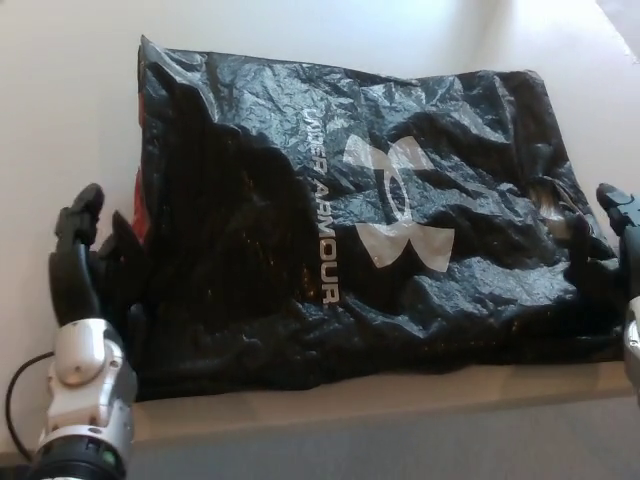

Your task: A plastic bag is kept in the middle of the desk and the robot uses both its hands to grab the bag from the left and right and brings its hands close together to compress the bag

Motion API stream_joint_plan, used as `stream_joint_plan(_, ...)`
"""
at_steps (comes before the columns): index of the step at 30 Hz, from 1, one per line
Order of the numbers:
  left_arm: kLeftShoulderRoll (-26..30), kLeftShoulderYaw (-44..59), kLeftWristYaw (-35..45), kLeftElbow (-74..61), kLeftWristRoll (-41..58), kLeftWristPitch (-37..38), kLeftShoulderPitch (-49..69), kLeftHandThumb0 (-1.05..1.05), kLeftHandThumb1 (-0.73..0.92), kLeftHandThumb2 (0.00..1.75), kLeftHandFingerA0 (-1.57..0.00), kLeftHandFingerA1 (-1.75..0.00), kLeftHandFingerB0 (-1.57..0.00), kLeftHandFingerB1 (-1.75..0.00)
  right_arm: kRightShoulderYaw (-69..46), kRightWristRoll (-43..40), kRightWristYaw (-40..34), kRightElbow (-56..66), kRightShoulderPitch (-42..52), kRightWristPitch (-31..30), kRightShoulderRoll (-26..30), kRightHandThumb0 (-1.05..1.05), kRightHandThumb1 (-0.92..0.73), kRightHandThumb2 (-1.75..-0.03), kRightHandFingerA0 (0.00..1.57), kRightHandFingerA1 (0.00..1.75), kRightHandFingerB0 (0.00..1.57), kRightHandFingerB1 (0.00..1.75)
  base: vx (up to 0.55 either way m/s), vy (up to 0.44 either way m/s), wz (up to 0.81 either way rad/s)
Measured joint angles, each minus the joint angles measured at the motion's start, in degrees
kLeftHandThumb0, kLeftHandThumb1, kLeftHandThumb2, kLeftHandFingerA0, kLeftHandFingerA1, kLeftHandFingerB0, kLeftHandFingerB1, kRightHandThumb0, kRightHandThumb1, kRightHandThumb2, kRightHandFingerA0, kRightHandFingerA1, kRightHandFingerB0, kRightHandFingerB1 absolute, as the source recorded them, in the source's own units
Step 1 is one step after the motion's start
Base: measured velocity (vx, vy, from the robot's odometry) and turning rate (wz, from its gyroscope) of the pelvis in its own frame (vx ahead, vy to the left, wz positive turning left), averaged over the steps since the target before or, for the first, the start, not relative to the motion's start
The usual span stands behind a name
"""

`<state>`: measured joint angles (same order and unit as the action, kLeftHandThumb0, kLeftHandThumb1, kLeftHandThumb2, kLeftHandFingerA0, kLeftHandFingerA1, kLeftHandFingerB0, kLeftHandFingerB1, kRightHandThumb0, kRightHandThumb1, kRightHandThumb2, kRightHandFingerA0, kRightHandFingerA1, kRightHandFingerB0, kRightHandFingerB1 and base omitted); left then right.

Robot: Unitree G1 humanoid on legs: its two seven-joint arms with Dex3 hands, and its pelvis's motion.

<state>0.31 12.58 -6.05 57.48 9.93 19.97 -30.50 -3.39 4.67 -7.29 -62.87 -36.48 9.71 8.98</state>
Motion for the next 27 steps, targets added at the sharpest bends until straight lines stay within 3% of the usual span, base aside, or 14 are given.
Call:
stream_joint_plan(1, -0.5, -0.4, -0.2, 0.3, -0.2, 0.2, -0.2, -0.76, 0.86, 1.17, -0.14, -0.5, -0.02, -0.39, 0.3, 0.1, -0.5, -0.3, -0.2, 0.1, -0.3, -0.72, -0.76, -1.15, 0.02, 0.35, 0.02, 0.3, 0.0, 0.0, 0.0)
stream_joint_plan(2, -1.0, -0.8, -0.4, 0.6, -0.5, 0.3, -0.5, -0.32, 0.61, 1.17, -0.02, -0.51, 0.0, -0.48, 0.6, 0.3, -1.3, -0.6, -0.5, 0.3, -0.8, -0.79, -0.92, -0.75, 0.07, 0.26, 0.06, 0.23, 0.0, 0.0, 0.0)
stream_joint_plan(3, -1.8, -1.3, -0.6, 1.0, -0.8, 0.6, -0.9, -0.33, 0.59, 1.16, -0.02, -0.5, 0.0, -0.48, 0.7, 0.5, -2.2, -0.9, -0.9, 0.6, -1.6, -0.71, -0.77, -1.16, 0.0, 0.34, 0.0, 0.29, 0.0, 0.0, 0.0)
stream_joint_plan(5, -2.8, -2.3, -0.9, 1.2, -1.2, 0.8, -1.4, -0.74, 0.86, 1.12, -0.1, -0.47, -0.07, -0.4, 0.8, 0.5, -3.1, -1.3, -1.3, 0.8, -2.4, -0.7, -0.79, -1.18, 0.0, 0.33, 0.0, 0.29, 0.0, 0.0, 0.0)
stream_joint_plan(10, -7.1, -5.9, -1.7, 1.5, -3.0, 1.1, -2.3, -0.78, 0.9, 1.21, -0.15, -0.51, -0.02, -0.35, 2.3, 1.1, -5.3, -1.9, -2.2, 1.1, -4.7, -0.79, -0.85, -1.17, 0.06, 0.28, 0.05, 0.24, 0.0, 0.0, 0.0)
stream_joint_plan(11, -7.9, -6.7, -1.9, 1.6, -3.3, 1.1, -2.4, -0.76, 0.92, 0.92, -0.04, -0.31, -0.06, -0.21, 2.5, 1.1, -5.5, -1.9, -2.3, 1.3, -5.3, -0.69, -0.8, -1.17, 0.02, 0.4, 0.01, 0.31, 0.0, 0.0, 0.0)
stream_joint_plan(12, -8.7, -7.4, -2.1, 1.6, -3.6, 1.1, -2.5, -0.69, 0.89, 1.26, 0.0, -0.29, -0.05, -0.24, 2.7, 1.2, -5.5, -1.9, -2.3, 1.4, -5.8, -0.69, -0.8, -1.18, 0.01, 0.39, 0.0, 0.31, 0.0, 0.0, 0.0)
stream_joint_plan(13, -9.3, -8.0, -2.1, 1.6, -3.9, 1.1, -2.5, -0.74, 0.92, 0.97, -0.01, -0.24, -0.05, -0.21, 2.9, 1.2, -5.5, -1.9, -2.4, 1.7, -6.2, -0.8, -0.86, -1.2, 0.06, 0.3, 0.05, 0.24, 0.0, 0.0, 0.0)
stream_joint_plan(17, -11.5, -11.5, -2.1, 1.3, -5.3, 1.2, -2.6, -0.76, 0.87, 1.16, 0.0, -0.13, 0.0, -0.13, 4.4, 1.3, -5.4, -1.5, -2.2, 3.2, -7.6, -0.75, -0.88, -1.24, 0.0, 0.22, 0.03, 0.26, 0.0, 0.0, 0.0)
stream_joint_plan(18, -11.6, -11.9, -2.1, 1.2, -5.5, 1.3, -2.6, -0.78, 0.88, 1.21, 0.0, -0.08, 0.0, -0.08, 4.7, 1.3, -5.3, -1.4, -2.2, 3.4, -7.8, -0.78, -0.83, -1.03, 0.0, 0.12, 0.0, 0.22, 0.0, 0.0, 0.0)
stream_joint_plan(19, -11.7, -12.6, -2.0, 1.2, -5.7, 1.3, -2.6, -0.83, 0.88, 1.23, 0.0, -0.03, 0.0, -0.02, 5.4, 1.5, -5.2, -1.2, -2.1, 3.8, -8.3, -0.77, -0.91, -1.26, 0.0, 0.2, 0.0, 0.23, 0.0, 0.0, 0.0)
stream_joint_plan(21, -11.9, -13.6, -1.9, 1.0, -6.2, 1.5, -2.5, -0.84, 0.89, 1.24, 0.0, -0.01, 0.0, -0.01, 6.7, 1.6, -4.5, -0.9, -2.0, 4.8, -9.6, -0.76, -0.86, -1.05, 0.0, 0.07, 0.0, 0.16, 0.0, 0.0, 0.0)
stream_joint_plan(23, -12.3, -14.5, -1.6, 0.7, -6.7, 1.6, -2.3, -0.68, 0.92, 1.05, 0.0, 0.0, 0.0, 0.0, 8.0, 1.7, -2.9, -0.1, -1.9, 6.1, -12.4, -0.78, -0.85, -1.05, 0.0, 0.06, 0.0, 0.16, -0.01, -0.01, 0.08)
stream_joint_plan(27, -12.4, -15.5, -1.0, -0.5, -7.3, 1.7, -1.5, -0.67, 0.92, 1.09, 0.0, 0.0, 0.0, 0.0, 9.7, 1.7, -0.1, 0.6, -1.6, 8.3, -15.8, -0.82, -0.89, -1.11, 0.0, 0.06, 0.0, 0.15, -0.01, -0.007, 0.07)
